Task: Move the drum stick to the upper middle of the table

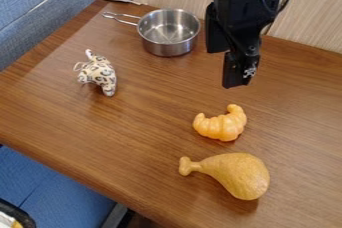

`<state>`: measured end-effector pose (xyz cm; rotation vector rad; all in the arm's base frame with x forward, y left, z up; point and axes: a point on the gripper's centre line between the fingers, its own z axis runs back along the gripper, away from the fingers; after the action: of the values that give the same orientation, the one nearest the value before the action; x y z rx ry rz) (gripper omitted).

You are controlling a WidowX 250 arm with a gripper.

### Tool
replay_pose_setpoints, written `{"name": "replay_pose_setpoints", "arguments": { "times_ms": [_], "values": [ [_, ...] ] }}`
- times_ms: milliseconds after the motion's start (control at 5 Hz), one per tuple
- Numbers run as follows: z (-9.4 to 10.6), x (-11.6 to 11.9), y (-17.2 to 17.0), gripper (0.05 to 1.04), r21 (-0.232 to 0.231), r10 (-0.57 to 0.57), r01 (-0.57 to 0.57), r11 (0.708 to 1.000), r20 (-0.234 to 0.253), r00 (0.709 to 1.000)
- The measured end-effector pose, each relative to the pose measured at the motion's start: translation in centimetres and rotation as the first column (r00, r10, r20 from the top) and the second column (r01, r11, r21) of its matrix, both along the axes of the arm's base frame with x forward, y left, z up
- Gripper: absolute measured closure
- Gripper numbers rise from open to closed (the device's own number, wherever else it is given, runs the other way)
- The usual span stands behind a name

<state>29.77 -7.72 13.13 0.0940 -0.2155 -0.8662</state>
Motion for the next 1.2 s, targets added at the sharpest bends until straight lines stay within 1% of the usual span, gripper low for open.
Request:
{"name": "replay_pose_setpoints", "arguments": {
  "times_ms": [200,400,600,800,1000,1200],
  "values": [
    [-0.8,-0.2,0.0,0.085,0.001,-0.001,0.001,1.0,-0.029,1.0],
    [-1.4,-1.4,0.0,0.085,-0.018,-0.075,0.074,0.997,-0.068,0.995],
    [-1.5,-2.6,0.7,0.085,-0.053,-0.172,0.168,0.984,-0.08,0.982],
    [-1.8,-4.3,1.7,0.085,-0.061,-0.355,0.351,0.934,-0.078,0.932],
    [-3.5,-6.6,2.0,0.085,-0.055,-0.481,0.477,0.877,-0.118,0.869],
    [-5.2,-9.0,1.2,0.085,-0.06,-0.558,0.556,0.829,-0.161,0.814]
  ]
}}
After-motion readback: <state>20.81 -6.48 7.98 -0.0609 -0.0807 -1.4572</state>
